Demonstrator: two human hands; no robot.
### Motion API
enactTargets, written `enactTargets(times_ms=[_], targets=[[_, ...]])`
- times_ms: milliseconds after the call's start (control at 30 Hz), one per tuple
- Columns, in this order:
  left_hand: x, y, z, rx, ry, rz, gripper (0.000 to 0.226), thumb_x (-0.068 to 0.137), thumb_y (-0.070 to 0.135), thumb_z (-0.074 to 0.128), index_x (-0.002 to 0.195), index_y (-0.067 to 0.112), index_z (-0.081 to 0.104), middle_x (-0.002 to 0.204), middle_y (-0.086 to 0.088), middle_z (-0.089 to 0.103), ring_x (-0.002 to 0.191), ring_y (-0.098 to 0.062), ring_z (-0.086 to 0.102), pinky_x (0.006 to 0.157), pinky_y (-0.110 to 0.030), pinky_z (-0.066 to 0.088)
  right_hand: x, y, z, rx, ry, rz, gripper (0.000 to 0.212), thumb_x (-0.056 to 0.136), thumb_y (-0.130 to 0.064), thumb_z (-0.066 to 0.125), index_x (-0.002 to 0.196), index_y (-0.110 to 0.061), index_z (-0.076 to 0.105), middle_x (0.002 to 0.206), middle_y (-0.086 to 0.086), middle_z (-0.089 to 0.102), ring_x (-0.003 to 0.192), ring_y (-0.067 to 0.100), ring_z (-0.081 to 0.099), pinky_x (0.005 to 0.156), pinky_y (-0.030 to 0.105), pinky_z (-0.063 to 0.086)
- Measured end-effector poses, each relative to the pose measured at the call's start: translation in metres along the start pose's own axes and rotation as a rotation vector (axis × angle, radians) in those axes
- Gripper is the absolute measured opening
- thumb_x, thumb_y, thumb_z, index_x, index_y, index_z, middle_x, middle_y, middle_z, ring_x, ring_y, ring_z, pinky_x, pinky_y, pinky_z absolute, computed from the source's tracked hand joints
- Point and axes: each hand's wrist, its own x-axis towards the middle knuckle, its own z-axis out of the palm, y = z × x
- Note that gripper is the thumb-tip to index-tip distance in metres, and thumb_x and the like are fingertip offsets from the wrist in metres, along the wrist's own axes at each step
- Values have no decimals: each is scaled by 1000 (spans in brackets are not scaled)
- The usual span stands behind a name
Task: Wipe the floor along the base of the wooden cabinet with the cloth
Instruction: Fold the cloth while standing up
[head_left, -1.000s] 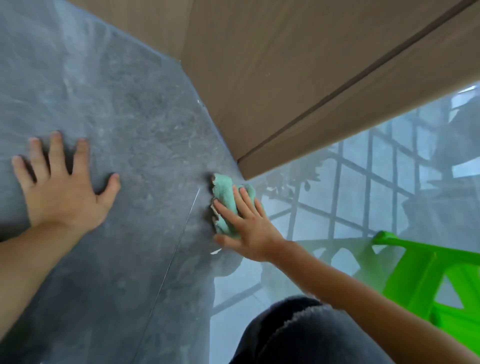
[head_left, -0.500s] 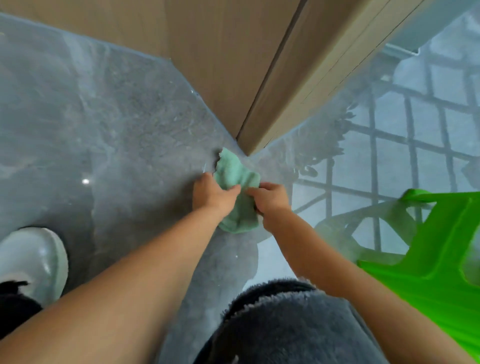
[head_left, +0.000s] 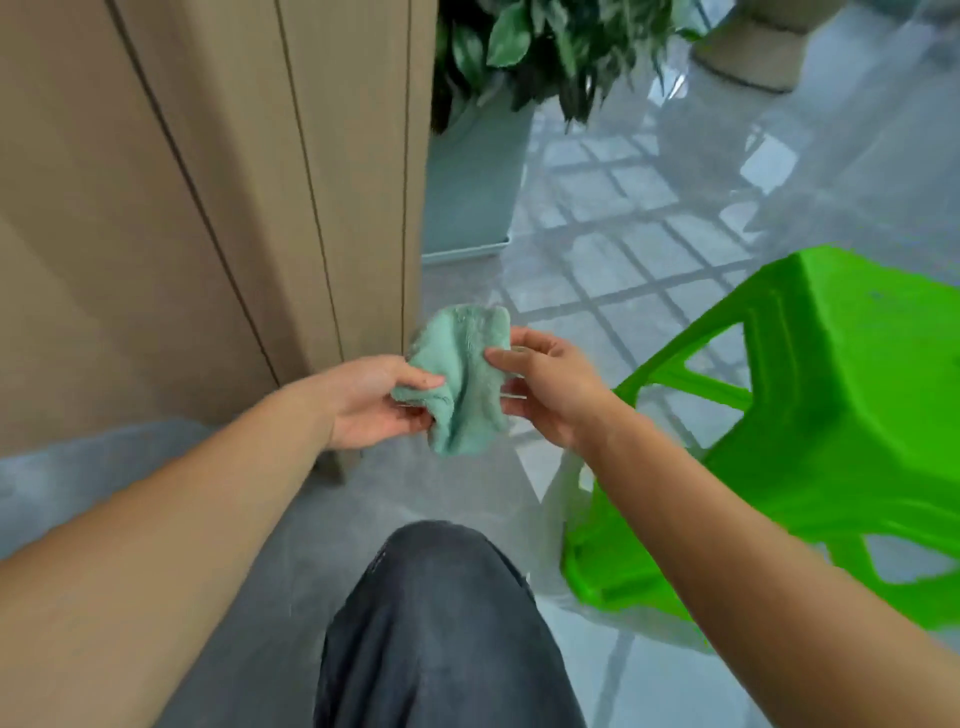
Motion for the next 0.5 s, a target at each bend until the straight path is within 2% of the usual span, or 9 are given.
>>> enactTargets(times_ms=[100, 233, 300, 367, 433, 500], targets=[[2, 50, 70, 63, -82, 26, 32, 69, 3, 63, 101, 7, 66, 95, -9, 66, 85, -17, 60, 91, -28, 46, -39, -67, -38, 21, 113, -131, 11, 89, -2, 62, 98, -9, 64, 70, 1, 70, 51, 14, 63, 47, 24, 55], [2, 94, 164, 104, -249, 22, 14, 76, 0, 53, 80, 13, 57, 65, -2, 49, 53, -11, 49, 61, -22, 48, -90, -126, -82, 8, 280, -278, 13, 89, 3, 61, 83, -9, 60, 58, -2, 66, 40, 8, 60, 40, 21, 51], [3, 104, 204, 122, -317, 17, 28, 84, 0, 46, 63, 12, 60, 53, -1, 48, 43, -11, 48, 49, -22, 48, -112, -145, -103, -17, 366, -346, 20, 89, 4, 61, 77, -12, 57, 49, -7, 64, 38, 6, 58, 38, 19, 49], [4, 107, 239, 153, -362, 22, 43, 88, 1, 44, 51, 12, 61, 48, -1, 50, 39, -11, 50, 47, -23, 49, -132, -157, -128, -23, 432, -382, 27, 89, 4, 61, 71, -15, 55, 47, -9, 61, 40, 7, 58, 38, 20, 49], [7, 103, 270, 211, -349, 42, 33, 90, 0, 44, 61, 10, 56, 53, -4, 51, 43, -12, 52, 51, -23, 50, -151, -158, -153, -21, 489, -360, 24, 89, 2, 61, 72, -15, 59, 58, -4, 64, 46, 10, 61, 43, 23, 54], [13, 93, 296, 260, -316, 72, 22, 90, -3, 45, 72, 9, 51, 67, -8, 50, 56, -14, 53, 59, -24, 52, -166, -150, -179, 28, 553, -316, 13, 89, 1, 60, 83, -10, 64, 72, 5, 66, 53, 15, 65, 50, 28, 59]])
